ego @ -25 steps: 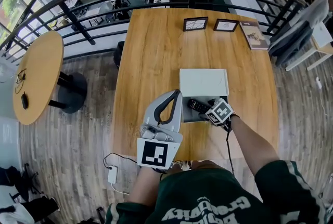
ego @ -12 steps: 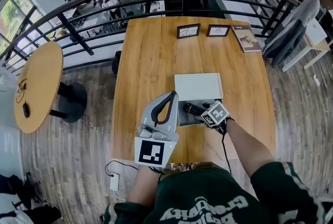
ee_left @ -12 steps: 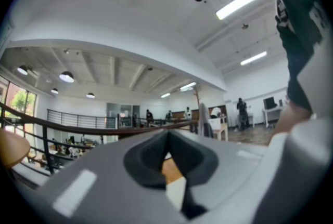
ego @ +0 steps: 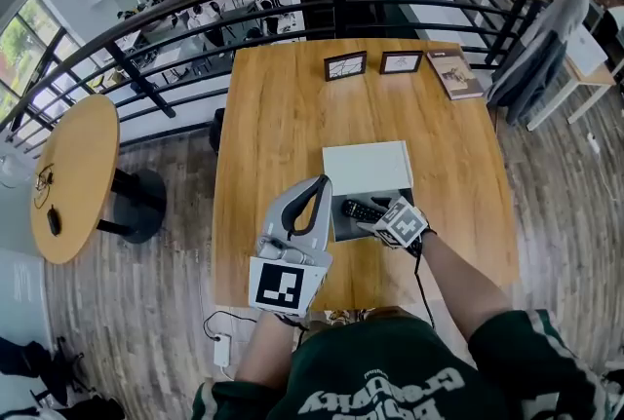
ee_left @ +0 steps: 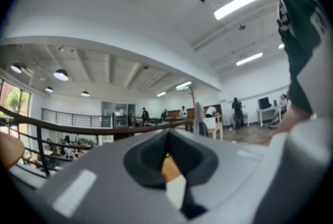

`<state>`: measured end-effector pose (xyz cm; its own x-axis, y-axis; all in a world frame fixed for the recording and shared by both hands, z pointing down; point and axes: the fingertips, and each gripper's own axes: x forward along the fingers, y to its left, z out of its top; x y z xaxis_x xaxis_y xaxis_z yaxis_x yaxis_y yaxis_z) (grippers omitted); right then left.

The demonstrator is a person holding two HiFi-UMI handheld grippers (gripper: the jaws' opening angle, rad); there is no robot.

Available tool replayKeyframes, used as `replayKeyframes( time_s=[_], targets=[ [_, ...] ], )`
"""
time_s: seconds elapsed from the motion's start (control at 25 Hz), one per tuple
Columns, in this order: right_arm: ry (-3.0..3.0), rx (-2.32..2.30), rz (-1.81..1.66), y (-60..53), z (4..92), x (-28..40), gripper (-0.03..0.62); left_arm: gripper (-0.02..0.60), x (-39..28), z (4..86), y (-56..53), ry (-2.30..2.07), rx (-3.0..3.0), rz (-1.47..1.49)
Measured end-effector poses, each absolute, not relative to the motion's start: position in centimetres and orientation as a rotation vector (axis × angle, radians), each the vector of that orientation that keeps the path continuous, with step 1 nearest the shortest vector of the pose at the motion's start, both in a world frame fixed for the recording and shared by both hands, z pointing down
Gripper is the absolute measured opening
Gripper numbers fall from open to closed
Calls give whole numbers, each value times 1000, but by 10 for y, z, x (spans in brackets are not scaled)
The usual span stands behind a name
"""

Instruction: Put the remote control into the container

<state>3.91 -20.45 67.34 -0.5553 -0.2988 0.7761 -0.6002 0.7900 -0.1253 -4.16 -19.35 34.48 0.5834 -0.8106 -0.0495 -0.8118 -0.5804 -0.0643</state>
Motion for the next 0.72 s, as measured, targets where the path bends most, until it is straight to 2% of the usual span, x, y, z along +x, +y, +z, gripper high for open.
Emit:
replayKeyframes(
  time_s=[0.24, 0.4, 0.72],
  targets=[
    [-2274, 699, 404, -207, 648, 32, 308, -1, -37, 344, -194, 1385, -2730, 4],
    [-2364, 774, 274, -213, 616, 24, 221, -2, -35, 342, -192, 1364, -2747, 6],
    [-2445, 897, 156, -221, 568, 18, 193, -2, -38, 340, -193, 1372, -2734, -6]
  ],
)
